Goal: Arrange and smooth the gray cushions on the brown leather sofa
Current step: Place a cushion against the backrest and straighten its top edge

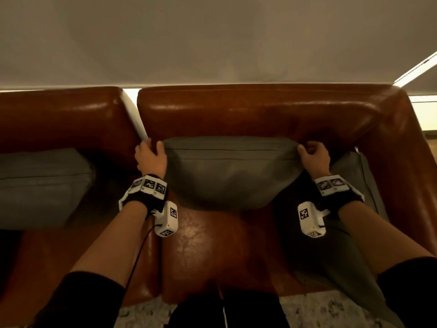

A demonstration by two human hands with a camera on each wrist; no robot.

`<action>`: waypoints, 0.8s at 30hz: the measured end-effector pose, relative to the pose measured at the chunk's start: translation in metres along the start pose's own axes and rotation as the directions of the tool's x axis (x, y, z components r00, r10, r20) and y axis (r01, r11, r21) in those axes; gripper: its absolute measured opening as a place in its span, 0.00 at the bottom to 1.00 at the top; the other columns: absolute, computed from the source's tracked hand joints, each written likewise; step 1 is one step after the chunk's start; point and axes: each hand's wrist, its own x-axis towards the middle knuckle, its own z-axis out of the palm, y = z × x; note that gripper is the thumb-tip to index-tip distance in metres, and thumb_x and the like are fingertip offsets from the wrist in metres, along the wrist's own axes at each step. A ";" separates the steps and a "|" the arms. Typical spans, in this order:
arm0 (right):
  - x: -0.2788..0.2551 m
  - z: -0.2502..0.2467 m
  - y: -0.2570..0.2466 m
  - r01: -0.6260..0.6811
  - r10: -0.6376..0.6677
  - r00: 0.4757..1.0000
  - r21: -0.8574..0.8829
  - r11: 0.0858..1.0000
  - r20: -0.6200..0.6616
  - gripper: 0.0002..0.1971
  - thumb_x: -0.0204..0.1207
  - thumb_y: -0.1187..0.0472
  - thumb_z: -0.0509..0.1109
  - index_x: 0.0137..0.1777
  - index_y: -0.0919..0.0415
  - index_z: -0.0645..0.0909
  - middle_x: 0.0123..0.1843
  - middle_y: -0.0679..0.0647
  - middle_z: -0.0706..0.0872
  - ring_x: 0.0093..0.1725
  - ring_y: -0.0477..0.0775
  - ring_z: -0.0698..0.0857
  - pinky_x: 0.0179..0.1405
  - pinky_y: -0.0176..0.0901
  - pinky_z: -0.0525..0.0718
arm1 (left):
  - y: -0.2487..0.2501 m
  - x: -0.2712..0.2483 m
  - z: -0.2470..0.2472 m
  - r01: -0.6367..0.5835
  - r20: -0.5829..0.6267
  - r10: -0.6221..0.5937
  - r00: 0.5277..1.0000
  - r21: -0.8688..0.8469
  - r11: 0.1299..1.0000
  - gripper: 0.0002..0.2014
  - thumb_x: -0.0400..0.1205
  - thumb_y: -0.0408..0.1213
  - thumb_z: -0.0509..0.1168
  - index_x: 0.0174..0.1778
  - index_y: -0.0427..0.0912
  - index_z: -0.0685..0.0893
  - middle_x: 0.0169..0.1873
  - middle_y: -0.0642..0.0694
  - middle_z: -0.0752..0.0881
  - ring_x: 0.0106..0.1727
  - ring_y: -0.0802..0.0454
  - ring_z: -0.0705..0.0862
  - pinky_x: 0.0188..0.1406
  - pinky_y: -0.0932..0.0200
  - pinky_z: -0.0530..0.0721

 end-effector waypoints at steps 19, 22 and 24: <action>-0.022 0.006 0.023 0.469 -0.364 0.883 -0.588 0.659 0.297 0.26 0.85 0.43 0.41 0.83 0.39 0.46 0.86 0.46 0.49 0.85 0.55 0.43 0.79 0.69 0.39 | -0.045 -0.001 -0.005 -0.387 0.384 0.168 0.908 0.611 0.691 0.26 0.87 0.54 0.34 0.81 0.62 0.38 0.84 0.47 0.44 0.84 0.44 0.39 0.75 0.23 0.39; -0.023 0.003 0.017 0.455 -0.328 0.890 -0.574 0.681 0.315 0.26 0.86 0.44 0.41 0.84 0.43 0.46 0.87 0.48 0.46 0.85 0.55 0.40 0.79 0.71 0.37 | -0.042 -0.024 -0.026 -0.362 0.381 0.181 0.906 0.480 0.799 0.27 0.88 0.52 0.41 0.82 0.60 0.41 0.84 0.48 0.45 0.84 0.44 0.40 0.77 0.25 0.43; -0.034 0.007 0.001 0.423 -0.305 0.905 -0.566 0.708 0.296 0.28 0.86 0.45 0.43 0.85 0.49 0.50 0.87 0.50 0.46 0.85 0.57 0.39 0.78 0.74 0.36 | -0.048 -0.048 -0.043 -0.355 0.379 0.218 0.899 0.344 0.869 0.28 0.87 0.49 0.48 0.82 0.61 0.43 0.84 0.47 0.48 0.85 0.43 0.44 0.77 0.27 0.47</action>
